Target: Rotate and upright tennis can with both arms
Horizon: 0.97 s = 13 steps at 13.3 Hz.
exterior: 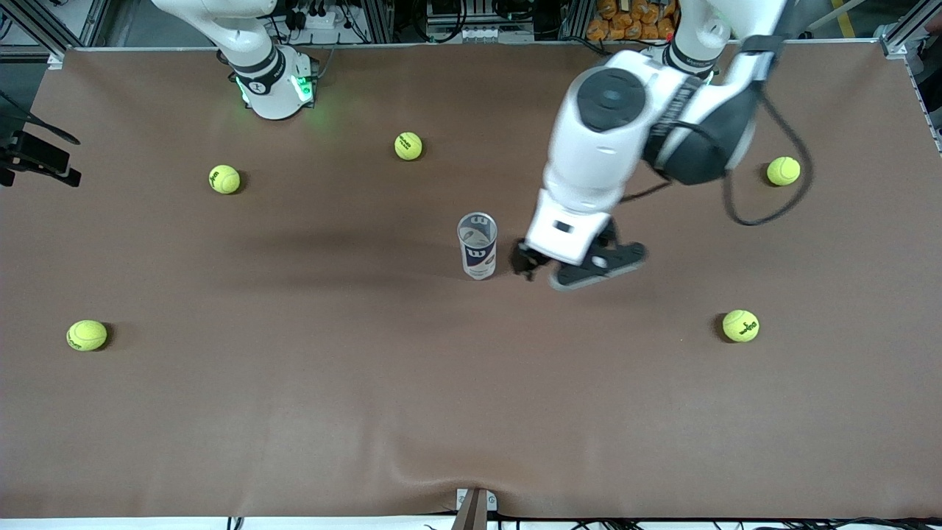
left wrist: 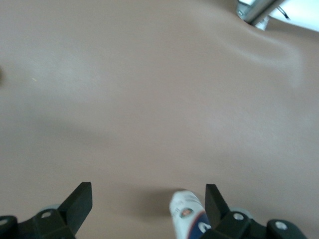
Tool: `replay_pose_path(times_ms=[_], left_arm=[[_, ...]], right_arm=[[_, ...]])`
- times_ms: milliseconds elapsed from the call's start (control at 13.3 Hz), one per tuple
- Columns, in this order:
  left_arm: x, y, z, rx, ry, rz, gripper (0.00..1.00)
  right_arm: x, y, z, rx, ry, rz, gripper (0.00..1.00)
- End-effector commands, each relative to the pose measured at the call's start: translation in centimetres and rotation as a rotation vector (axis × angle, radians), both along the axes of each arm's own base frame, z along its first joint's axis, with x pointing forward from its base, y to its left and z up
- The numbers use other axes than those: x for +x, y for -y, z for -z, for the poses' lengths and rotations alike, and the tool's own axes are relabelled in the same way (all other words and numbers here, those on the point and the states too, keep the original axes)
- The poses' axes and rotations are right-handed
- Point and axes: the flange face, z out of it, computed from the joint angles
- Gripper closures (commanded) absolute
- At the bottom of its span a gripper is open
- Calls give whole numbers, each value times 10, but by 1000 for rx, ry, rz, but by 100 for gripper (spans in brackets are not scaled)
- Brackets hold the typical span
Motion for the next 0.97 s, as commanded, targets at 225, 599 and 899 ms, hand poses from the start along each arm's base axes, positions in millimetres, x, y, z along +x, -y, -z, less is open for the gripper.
replay_pose_path(times_ms=[225,599,899], left_arm=[[37,-84,-2,-13,-34,27,0],[56,-174,-24,-3,-62,113,0],[48,-219,-57,43,-65,150,0]], right_arm=[[12,-26,22,50,-52,-43,0],[10,-135,39,41,-121,-216,0],[15,-184,51,40,-100,-228,0]])
